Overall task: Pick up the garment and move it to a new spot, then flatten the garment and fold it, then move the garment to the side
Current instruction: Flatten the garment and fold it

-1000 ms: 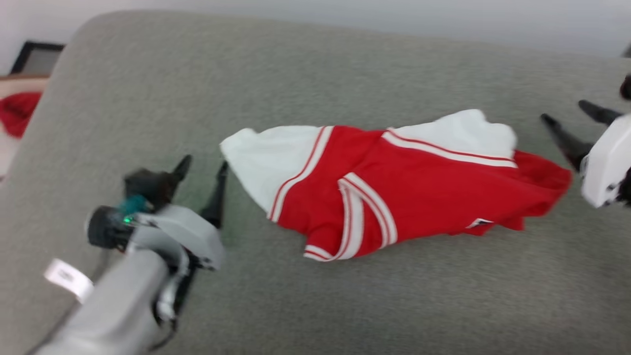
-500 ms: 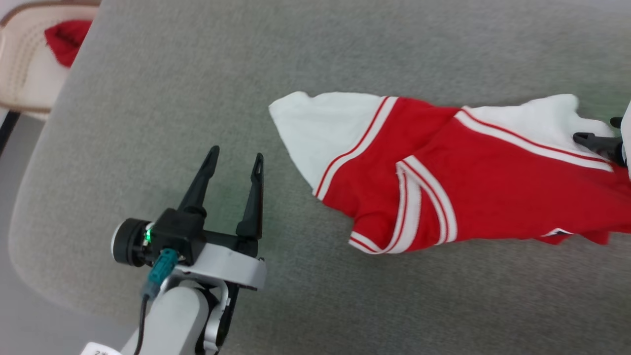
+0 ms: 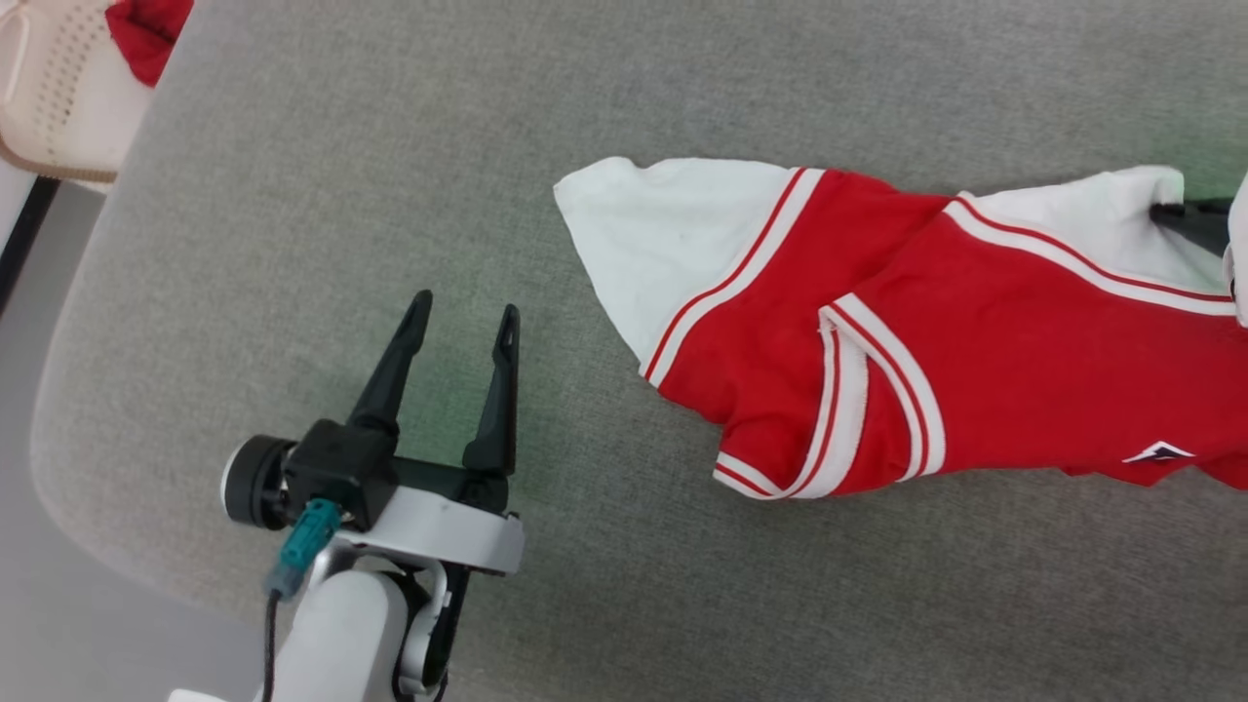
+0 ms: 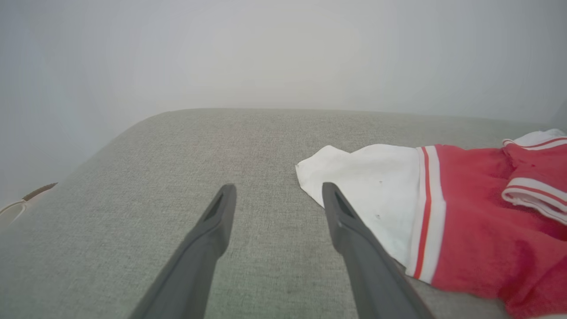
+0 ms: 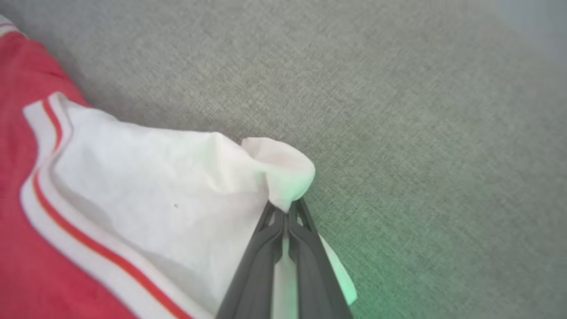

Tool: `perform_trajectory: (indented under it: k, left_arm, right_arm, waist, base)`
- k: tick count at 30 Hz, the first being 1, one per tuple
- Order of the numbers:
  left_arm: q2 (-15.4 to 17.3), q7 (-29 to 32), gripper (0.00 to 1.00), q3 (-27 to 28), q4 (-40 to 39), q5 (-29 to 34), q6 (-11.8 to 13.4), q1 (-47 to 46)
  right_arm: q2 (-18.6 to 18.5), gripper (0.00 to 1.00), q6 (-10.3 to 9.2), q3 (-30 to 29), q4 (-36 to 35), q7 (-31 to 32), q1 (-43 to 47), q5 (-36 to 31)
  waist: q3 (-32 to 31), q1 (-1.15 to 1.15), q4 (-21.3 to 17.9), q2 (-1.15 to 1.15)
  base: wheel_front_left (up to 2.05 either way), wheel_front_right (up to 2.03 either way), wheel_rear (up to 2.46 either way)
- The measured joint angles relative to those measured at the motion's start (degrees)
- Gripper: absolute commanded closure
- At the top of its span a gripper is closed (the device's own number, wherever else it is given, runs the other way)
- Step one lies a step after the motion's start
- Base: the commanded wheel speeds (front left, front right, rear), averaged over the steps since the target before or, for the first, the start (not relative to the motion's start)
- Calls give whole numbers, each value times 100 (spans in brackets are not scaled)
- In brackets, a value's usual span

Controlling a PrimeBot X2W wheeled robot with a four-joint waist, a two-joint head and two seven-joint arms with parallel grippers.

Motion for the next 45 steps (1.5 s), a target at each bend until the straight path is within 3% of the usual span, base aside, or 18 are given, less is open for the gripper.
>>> perform_trajectory:
  k: [6, 12, 18, 23, 28, 32, 45]
  left_arm:
    - [-113, 0, 0, 341, 66, 196, -193, 168]
    - [-189, 0, 0, 636, 68, 324, -331, 407]
    - [-250, 0, 0, 862, 29, 410, -432, 595]
    - [-307, 0, 0, 977, -3, 469, -491, 654]
    - [-367, 0, 0, 1060, -23, 508, -583, 673]
    - [-399, 0, 0, 1094, 2, 522, -634, 672]
    - [-452, 0, 0, 1184, 78, 610, -734, 637]
  right_arm:
    - [-248, 100, 0, -36, -286, -1003, 144, 183]
    - [-700, 100, 0, -376, -795, -1861, 865, 483]
    - [-1113, 100, 0, -1302, -1073, -2641, 1958, 1181]
    - [-1405, 100, -2, -2190, -703, -3265, 3077, 1673]
    - [-1326, 100, -1, -2648, -36, -3590, 3969, 1701]
    - [-1017, 100, -2, -2815, 443, -3624, 4116, 1429]
    - [-49, 100, -1, -3572, 2215, -4173, 3273, -266]
  waist:
    - [-175, 0, -163, 0]
    - [-371, 0, -432, 0]
    - [-563, 0, -725, 0]
    - [-670, 0, -914, 0]
    - [-692, 0, -995, 0]
    - [-665, 0, -998, 0]
    - [-615, 0, -908, 0]
  base:
    - [0, 0, 0]
    - [0, 0, 0]
    - [0, 0, 0]
    - [0, 0, 0]
    - [0, 0, 0]
    - [0, 0, 0]
    - [0, 0, 0]
